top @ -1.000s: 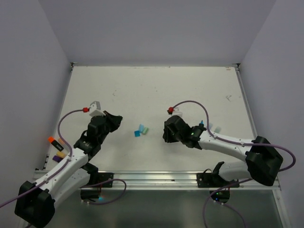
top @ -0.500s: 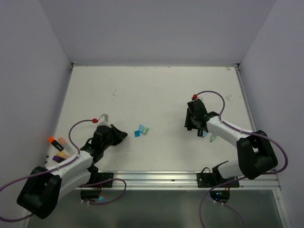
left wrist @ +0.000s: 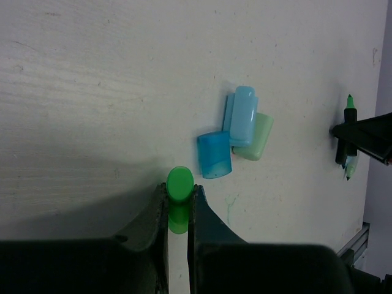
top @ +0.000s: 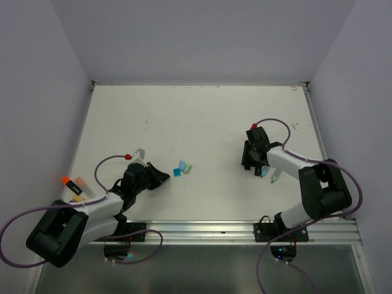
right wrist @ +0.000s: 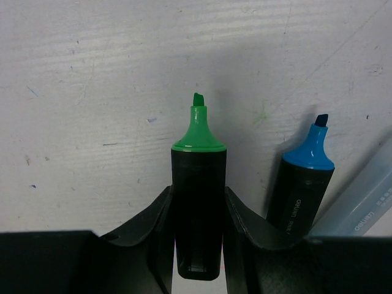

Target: Open the pen caps

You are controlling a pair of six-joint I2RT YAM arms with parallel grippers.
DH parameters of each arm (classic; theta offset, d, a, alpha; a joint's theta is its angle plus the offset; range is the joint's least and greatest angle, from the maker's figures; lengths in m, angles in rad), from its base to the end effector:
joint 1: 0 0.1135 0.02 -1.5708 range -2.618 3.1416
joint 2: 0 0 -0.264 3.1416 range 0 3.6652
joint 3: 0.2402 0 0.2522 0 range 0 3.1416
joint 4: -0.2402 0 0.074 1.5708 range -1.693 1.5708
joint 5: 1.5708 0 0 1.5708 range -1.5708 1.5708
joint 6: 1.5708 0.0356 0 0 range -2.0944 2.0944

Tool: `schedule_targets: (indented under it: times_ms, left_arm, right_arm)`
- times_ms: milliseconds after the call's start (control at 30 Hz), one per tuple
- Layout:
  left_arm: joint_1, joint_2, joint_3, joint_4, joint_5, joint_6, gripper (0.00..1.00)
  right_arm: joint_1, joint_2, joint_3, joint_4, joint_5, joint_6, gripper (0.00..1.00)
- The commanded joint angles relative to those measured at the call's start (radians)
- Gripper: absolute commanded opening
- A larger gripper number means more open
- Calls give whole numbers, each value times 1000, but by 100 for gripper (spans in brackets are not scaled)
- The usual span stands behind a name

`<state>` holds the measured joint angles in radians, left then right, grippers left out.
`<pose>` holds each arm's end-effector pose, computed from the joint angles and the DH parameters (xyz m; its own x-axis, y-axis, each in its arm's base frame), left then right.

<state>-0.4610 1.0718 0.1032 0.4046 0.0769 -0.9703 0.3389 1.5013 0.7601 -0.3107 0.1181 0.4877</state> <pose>0.1550 -0.0800 0.1189 -0.6844 -0.5785 -0.4437 -0.1115 0.6845 -0.7205 0.2627 0.0882 0.1608 -0.8524 0.1929 -0.4861 0.1408 0.9798 0.1420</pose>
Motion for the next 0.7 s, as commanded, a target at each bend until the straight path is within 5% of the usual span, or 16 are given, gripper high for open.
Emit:
schedule_targets:
  times_ms: [0,300,433,667]
  left_arm:
    - [-16,28,4,91,26,-19,0]
    - [-44,40,4,105,17,-34,10]
    - [-45,42,10,79,3,-36,34]
    - [-44,5,21,31,-15,-27,53]
  right_arm:
    - [-8,8,4,21,-8,-9,16]
    - [-8,-16,4,-24,37,-1,37]
    - [-11,-18,-4,-25,40,-1,45]
    - [-12,-26,1,-31,32,-9,52]
